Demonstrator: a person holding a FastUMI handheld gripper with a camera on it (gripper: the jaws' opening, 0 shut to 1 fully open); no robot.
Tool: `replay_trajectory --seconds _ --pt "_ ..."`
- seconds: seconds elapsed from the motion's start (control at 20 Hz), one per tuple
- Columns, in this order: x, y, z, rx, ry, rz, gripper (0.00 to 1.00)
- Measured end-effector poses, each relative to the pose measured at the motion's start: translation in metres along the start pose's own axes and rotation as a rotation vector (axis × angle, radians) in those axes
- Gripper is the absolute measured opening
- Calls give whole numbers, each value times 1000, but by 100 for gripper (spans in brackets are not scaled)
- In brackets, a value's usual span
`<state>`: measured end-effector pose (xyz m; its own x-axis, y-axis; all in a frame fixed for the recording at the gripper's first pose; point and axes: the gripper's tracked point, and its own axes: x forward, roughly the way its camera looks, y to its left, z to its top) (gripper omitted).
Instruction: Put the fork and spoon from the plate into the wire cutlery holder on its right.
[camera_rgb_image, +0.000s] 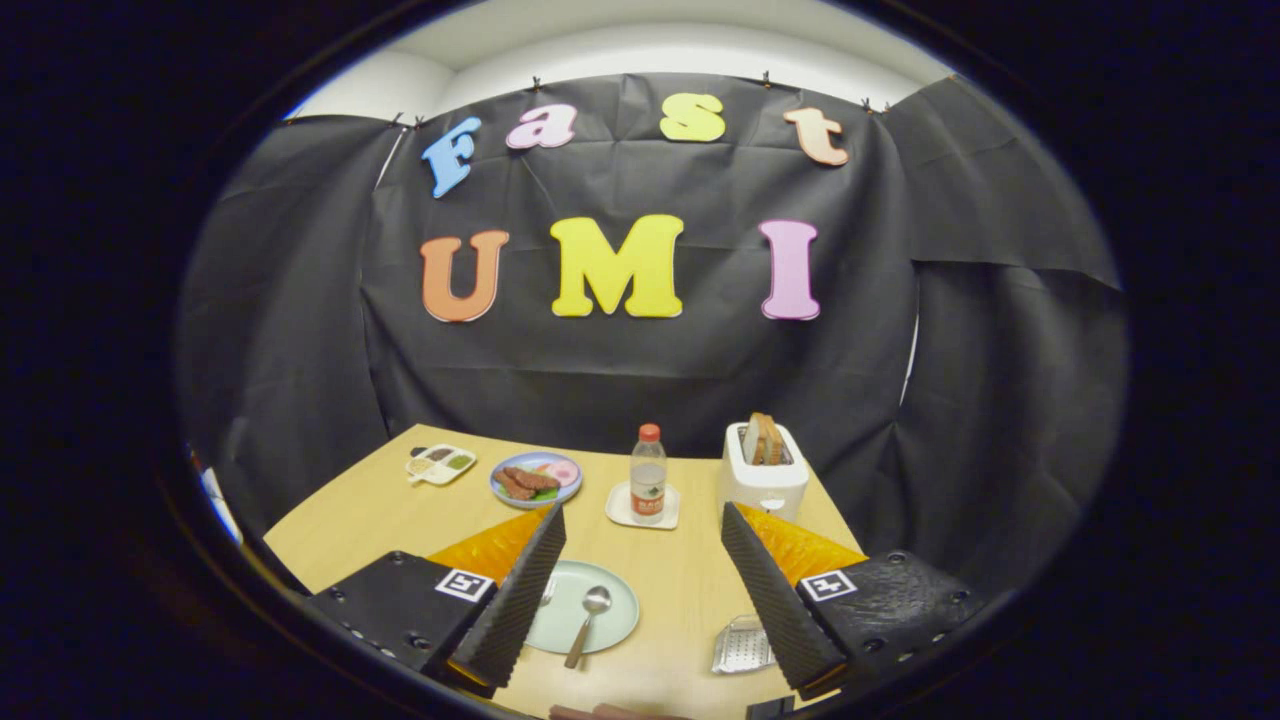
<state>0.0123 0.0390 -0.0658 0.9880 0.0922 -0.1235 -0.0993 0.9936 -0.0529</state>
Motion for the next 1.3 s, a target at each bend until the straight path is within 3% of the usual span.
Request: replay_trajectory --seconds 0.5,0.75,0.95,1.3 --pt "59 50 -134 -12 280 24 96" --pt "92 61 -199 62 449 1 95" --pt "116 60 -230 84 524 -26 83" --pt "133 64 -262 108 621 -67 54"
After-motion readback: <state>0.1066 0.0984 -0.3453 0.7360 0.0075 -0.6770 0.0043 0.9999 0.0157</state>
